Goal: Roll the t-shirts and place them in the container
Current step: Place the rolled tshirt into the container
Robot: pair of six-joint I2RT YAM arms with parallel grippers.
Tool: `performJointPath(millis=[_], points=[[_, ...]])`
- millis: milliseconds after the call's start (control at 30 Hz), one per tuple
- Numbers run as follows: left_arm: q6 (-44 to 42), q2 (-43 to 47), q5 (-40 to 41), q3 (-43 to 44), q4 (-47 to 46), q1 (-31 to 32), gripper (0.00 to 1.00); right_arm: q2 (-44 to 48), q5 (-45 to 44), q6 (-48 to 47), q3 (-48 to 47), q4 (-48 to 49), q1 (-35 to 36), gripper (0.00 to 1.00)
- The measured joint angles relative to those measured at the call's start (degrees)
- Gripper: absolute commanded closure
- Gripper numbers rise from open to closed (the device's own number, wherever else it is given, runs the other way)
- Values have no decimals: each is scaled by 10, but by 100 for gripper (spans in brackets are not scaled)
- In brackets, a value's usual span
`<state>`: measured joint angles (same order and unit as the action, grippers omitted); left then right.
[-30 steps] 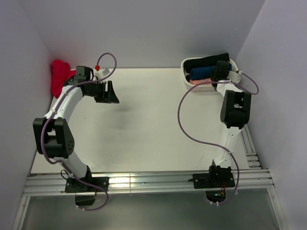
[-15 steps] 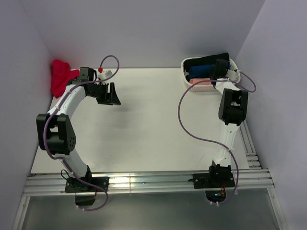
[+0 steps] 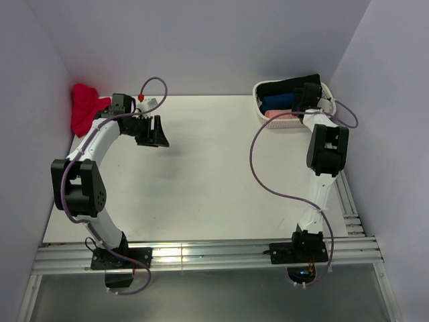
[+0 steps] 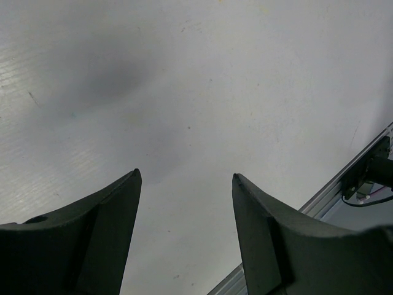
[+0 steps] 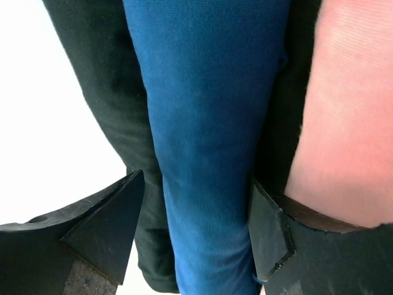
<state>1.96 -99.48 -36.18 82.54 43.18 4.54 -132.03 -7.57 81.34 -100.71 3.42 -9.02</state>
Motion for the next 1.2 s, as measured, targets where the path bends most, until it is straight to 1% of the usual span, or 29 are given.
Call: performJointPath(millis=[300, 533, 733, 833, 1000, 1033, 1100, 1200], points=[[2, 0, 0, 0, 0, 1, 34, 57, 17, 2, 44, -44, -11, 25], [2, 0, 0, 3, 0, 2, 34, 108, 25, 0, 60, -69, -22, 25], [2, 4, -1, 12, 0, 2, 34, 184, 38, -2, 143, -68, -23, 24], [2, 12, -1, 12, 2, 2, 34, 241, 45, -14, 210, -59, -22, 23], [3, 42, 0, 11, 1, 2, 33, 382, 32, -64, 344, -42, 5, 18], [4, 49, 0, 10, -1, 2, 34, 420, 26, -77, 371, -40, 19, 14], [5, 61, 0, 9, -6, 2, 33, 499, 10, -102, 431, -25, 59, 2], [7, 80, 8, 0, -14, 2, 33, 605, -26, -144, 506, -14, 134, 0]])
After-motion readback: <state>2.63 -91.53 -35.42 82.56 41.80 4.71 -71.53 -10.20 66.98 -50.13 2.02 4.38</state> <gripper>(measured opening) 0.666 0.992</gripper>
